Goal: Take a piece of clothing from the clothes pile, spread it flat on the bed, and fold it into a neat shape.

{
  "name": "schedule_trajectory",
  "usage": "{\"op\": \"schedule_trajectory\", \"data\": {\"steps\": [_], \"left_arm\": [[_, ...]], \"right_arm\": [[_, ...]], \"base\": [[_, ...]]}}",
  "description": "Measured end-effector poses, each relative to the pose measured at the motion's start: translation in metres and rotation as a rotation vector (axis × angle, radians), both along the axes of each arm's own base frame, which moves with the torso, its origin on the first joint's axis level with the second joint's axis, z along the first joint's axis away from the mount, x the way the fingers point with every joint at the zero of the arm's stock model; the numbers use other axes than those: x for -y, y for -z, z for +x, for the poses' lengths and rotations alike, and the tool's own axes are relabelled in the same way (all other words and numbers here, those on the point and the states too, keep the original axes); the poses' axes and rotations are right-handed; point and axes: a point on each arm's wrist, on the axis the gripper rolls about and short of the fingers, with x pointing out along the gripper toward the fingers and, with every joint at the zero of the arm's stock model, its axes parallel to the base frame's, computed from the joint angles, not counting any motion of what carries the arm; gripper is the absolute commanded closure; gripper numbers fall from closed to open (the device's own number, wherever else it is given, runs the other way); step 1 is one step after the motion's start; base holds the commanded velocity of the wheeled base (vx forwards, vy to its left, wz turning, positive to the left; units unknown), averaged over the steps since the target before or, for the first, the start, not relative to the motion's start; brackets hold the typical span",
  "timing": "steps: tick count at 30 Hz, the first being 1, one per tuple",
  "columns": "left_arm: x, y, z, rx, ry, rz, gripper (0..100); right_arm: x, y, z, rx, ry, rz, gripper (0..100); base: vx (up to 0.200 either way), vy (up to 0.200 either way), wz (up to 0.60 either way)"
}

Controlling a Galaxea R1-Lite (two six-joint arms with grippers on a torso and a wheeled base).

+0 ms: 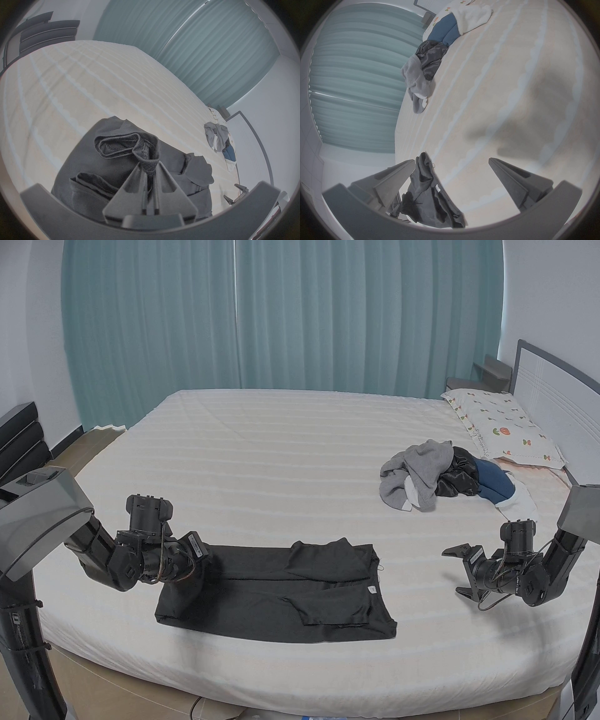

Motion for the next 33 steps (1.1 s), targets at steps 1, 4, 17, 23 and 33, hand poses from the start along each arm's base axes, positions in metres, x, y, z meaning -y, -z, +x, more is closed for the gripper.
{"op": "schedule_trajectory", "data": {"steps": [1,4,17,23,33], "left_arm": [[0.004,-0.003,0.001,-0.003,0.006,0.0,100],[0.017,-0.014,0.006,-0.012,0.015,-0.013,100],[0.071,-0.039,0.019,-0.058,0.101,-0.036,100],[0.092,-0.025,0.024,-0.079,0.142,-0.028,100],[0.096,-0.009,0.026,-0.107,0.147,-0.016,100]], "right_arm": [[0.0,0.0,0.0,-0.001,-0.001,0.0,0],[-0.001,0.001,0.0,-0.004,-0.003,0.0,0],[-0.003,0.005,0.001,-0.012,-0.008,-0.001,0],[-0.003,0.006,0.001,-0.015,-0.009,-0.001,0],[-0.004,0.006,0.0,-0.018,-0.012,-0.001,0]], "base": [[0.0,-0.2,0.0],[0.0,-0.2,0.0],[0.0,-0.138,0.0],[0.0,0.0,0.0],[-0.04,0.0,0.0]]}}
